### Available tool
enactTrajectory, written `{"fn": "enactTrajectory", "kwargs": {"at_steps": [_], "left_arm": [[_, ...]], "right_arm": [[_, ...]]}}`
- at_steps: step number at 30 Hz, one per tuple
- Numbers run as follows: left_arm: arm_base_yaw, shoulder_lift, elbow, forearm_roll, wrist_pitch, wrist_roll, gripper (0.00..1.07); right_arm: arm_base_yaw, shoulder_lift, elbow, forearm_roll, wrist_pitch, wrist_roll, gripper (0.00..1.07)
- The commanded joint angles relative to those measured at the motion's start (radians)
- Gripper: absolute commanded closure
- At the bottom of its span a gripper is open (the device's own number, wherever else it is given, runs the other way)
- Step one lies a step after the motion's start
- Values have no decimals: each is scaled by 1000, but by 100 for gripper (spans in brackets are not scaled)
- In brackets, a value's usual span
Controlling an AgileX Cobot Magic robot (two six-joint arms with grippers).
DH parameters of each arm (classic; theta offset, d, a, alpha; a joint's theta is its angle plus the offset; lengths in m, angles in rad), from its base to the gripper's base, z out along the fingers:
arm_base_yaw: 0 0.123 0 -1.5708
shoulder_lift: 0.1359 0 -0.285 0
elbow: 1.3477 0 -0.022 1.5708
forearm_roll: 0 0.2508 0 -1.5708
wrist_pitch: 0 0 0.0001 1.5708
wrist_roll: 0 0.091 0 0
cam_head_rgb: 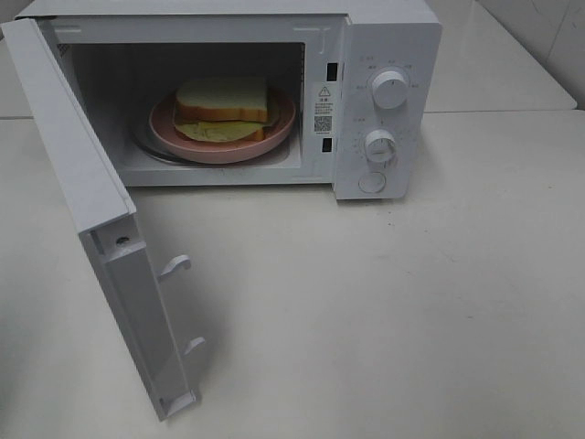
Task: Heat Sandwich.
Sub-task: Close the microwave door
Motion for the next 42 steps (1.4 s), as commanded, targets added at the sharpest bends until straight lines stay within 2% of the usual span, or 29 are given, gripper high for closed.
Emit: {"fn": "enactTrajectory", "kwargs": {"at_steps": [1,4,5,9,18,21,24,26,27,30,31,34,35,38,39,42], "left_arm": [[-2,65,67,-9,-190,-2,106],[-2,103,117,-9,-337,1,106],[-2,103,117,-9,-337,1,106],[-2,199,206,5,-591,1,106],[-2,345,226,66,-792,-6,106],[-2,432,226,114,-925,-8,106],[-2,495,226,152,-986,-39,106],[-2,553,226,211,-1047,-88,106],[-2,553,226,211,-1047,-88,106],[-2,617,226,273,-1127,-150,106],[-2,659,225,316,-1182,-190,106],[-2,702,224,356,-1247,-219,106],[-2,750,224,404,-1320,-244,106],[-2,789,224,448,-1383,-258,106],[-2,826,224,489,-1441,-274,106],[-2,849,224,511,-1478,-280,106]], "right_arm": [[-7,-26,1,-1,-10,-5,31],[-7,-26,1,-1,-10,-5,31],[-7,-26,1,-1,-10,-5,31],[-7,-26,1,-1,-10,-5,31],[-7,-26,1,-1,-10,-5,31],[-7,-26,1,-1,-10,-5,31],[-7,-26,1,-1,-10,-5,31],[-7,-26,1,-1,-10,-5,31],[-7,-26,1,-1,-10,-5,31],[-7,-26,1,-1,-10,-5,31],[-7,-26,1,-1,-10,-5,31],[-7,-26,1,-1,-10,-5,31],[-7,-26,1,-1,-10,-5,31],[-7,-26,1,-1,-10,-5,31],[-7,-26,1,-1,-10,-5,31],[-7,-26,1,-1,-10,-5,31]]}}
